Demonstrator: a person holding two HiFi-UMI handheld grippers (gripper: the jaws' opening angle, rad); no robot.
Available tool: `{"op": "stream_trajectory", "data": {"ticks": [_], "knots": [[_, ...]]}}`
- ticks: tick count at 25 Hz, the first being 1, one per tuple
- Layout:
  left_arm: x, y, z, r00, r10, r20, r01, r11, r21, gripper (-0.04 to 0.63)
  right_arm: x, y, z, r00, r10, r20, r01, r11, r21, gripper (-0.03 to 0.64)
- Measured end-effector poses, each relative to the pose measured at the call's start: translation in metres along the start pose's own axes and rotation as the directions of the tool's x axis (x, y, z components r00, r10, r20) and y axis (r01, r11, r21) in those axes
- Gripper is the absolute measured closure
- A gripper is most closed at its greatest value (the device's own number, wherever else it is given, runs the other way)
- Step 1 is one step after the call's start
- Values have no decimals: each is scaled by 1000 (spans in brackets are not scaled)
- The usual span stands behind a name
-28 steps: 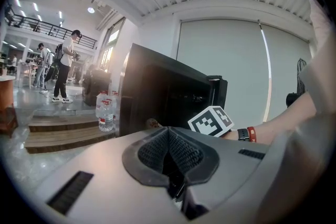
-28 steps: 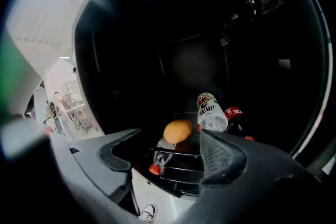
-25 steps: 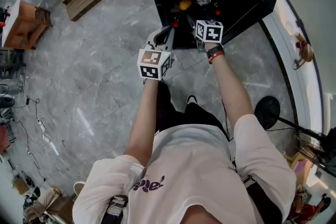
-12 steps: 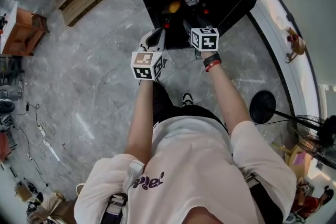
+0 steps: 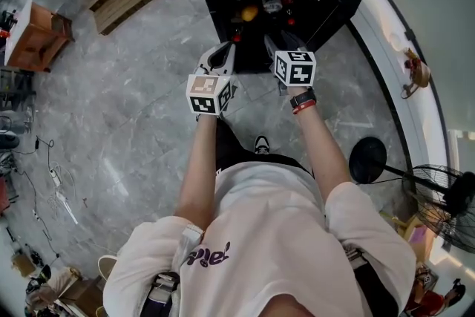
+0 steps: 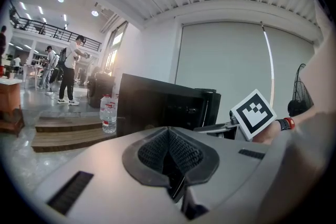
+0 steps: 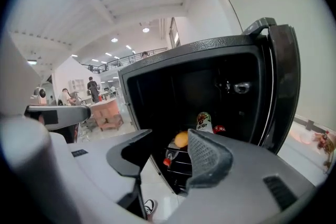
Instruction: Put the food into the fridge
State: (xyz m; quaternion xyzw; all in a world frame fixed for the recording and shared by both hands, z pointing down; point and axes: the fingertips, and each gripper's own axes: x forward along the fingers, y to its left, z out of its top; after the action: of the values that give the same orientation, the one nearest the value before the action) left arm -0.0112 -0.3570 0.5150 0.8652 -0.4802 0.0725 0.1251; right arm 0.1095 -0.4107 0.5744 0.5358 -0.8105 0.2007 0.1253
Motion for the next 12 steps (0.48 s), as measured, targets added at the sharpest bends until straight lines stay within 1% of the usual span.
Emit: {"op": "stream_trajectory", "data": {"ticks": [6,8,12], "knots": [[-12,-5,8,1000,20,17,-20,1000,3,577,-23,7,9,1000,7,21,-7,1000,-12,414],[-18,-7,11,999,28,24,-28,1000,2,577,-31,9,12,1000,9,28,-9,1000,-14,436],[-28,-9,17,999,46,28,-46,999,10,577,-47,13,16,999,13,39,-12,1000,-18,457]]}}
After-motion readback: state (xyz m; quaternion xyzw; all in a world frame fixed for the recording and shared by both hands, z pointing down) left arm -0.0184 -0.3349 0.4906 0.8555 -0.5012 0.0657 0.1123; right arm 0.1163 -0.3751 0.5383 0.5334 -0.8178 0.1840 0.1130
